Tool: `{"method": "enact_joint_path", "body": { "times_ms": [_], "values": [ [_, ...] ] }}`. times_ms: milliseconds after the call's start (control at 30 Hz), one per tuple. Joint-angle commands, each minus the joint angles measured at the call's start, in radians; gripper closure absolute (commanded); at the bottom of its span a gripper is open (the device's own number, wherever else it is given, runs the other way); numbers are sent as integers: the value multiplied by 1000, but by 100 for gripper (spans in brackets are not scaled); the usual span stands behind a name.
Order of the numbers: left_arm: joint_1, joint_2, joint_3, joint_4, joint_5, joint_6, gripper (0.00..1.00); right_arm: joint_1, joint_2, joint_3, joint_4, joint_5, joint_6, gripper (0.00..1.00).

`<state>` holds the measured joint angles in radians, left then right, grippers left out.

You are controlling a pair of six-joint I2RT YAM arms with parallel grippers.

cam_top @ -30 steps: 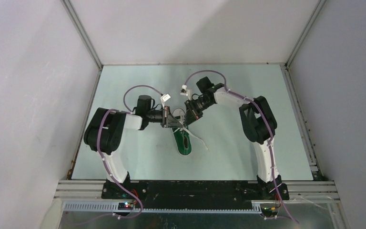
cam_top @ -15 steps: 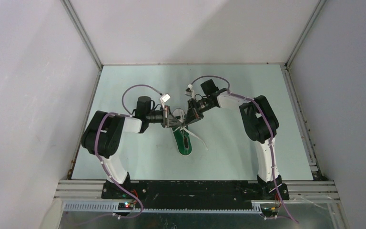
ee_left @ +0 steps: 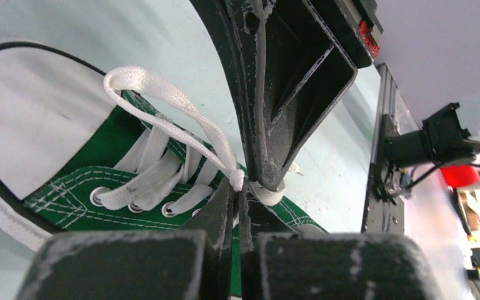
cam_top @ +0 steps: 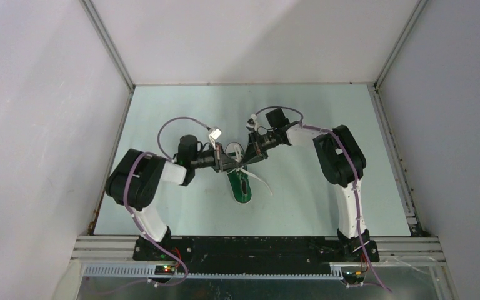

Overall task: Tie the shoes
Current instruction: Wrap the shoelace around the shoelace.

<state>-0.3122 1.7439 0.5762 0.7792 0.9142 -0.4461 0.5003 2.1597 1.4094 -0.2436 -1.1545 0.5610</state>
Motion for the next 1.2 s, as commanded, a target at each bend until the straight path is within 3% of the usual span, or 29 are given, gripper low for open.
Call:
{"method": "enact_joint_path", "body": {
  "times_ms": [0, 300, 533, 800, 933, 1100, 1167],
  "values": [
    [-60, -8, -56, 303, -175, -130, 100, 15, -63, -15, 61, -82, 109, 100],
    [-101, -25, -107, 348, -177, -98, 100, 8, -66, -22, 127, -109, 176, 100],
    [-97, -70, -116, 343, -94, -32, 82, 1, -63, -14, 112, -99, 160, 100],
    [-85, -86, -95, 228, -18, 140, 78, -2, -66, -14, 80, -97, 132, 100],
    [-85, -91, -106, 205, -41, 179, 83, -2, -67, -15, 62, -90, 120, 100],
    [-93, -68, -134, 317, -234, 132, 99, 4, -72, -18, 22, -73, 89, 100],
    [-99, -54, -130, 348, -304, 101, 100, 8, -74, -20, 21, -72, 90, 100]
  ]
}}
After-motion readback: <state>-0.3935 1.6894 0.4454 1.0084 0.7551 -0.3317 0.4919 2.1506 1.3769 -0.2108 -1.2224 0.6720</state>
